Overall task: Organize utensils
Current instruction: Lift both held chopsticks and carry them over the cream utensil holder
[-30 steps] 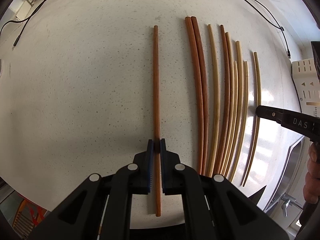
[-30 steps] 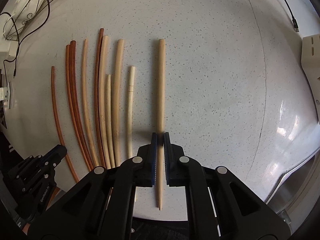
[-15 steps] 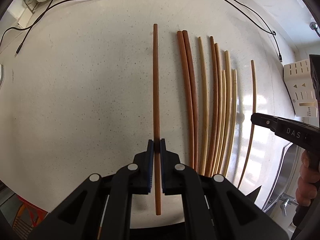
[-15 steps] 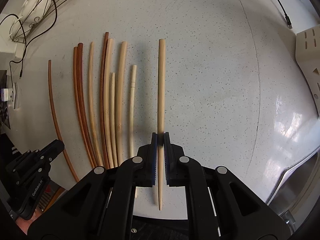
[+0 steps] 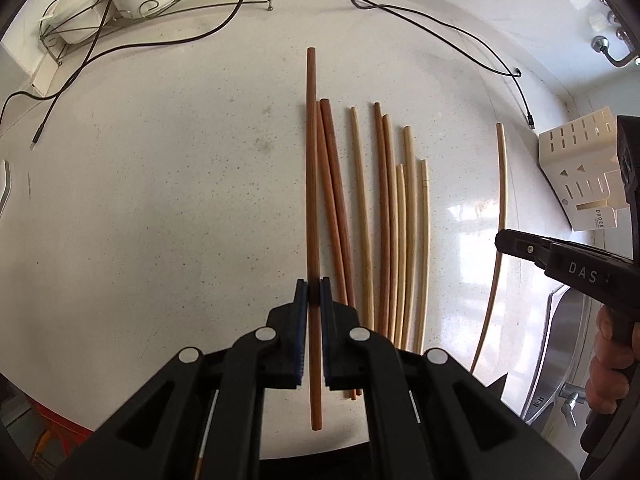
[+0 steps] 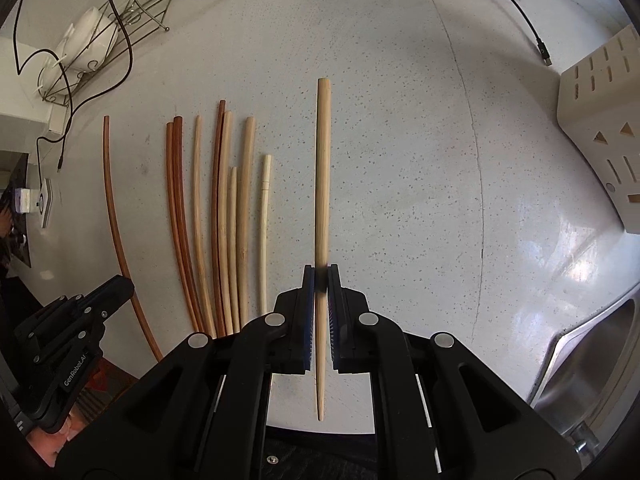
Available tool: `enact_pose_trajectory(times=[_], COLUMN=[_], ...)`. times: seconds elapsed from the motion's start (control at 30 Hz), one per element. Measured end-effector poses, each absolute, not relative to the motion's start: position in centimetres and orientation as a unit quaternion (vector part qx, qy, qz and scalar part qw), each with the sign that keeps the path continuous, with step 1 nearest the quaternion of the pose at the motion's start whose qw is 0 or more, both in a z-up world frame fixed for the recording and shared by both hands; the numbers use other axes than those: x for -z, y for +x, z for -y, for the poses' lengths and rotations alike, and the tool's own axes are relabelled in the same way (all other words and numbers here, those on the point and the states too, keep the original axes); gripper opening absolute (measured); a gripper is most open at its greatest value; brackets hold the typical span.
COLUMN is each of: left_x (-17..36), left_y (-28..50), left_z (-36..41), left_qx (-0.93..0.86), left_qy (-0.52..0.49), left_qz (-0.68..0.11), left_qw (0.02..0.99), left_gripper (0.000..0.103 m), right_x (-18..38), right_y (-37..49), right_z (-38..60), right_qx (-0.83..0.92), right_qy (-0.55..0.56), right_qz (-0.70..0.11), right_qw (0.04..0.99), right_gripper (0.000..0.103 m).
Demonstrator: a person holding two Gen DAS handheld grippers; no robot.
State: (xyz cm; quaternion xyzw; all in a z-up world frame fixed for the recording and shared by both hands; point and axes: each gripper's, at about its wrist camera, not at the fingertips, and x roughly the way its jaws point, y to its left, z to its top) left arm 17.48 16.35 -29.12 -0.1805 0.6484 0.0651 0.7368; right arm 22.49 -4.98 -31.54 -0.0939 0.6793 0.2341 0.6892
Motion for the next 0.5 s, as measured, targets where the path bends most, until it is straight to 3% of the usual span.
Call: enact_pose_trajectory(times=[0.5], left_x=[23.2], left_y=[20.9], left_z=[-9.4], left_qx=[0.005], left_qy=[-0.133], left_qz=[-0.589], left_qw=[0.797], left_gripper=[0.006], right_x=[22.7], right_y=[24.0], right_z=[15.4], right_qx=[-0.200], right_qy=[-0.015], right_qz=[-0.589], right_qw=[0.783], right_gripper=[0.006])
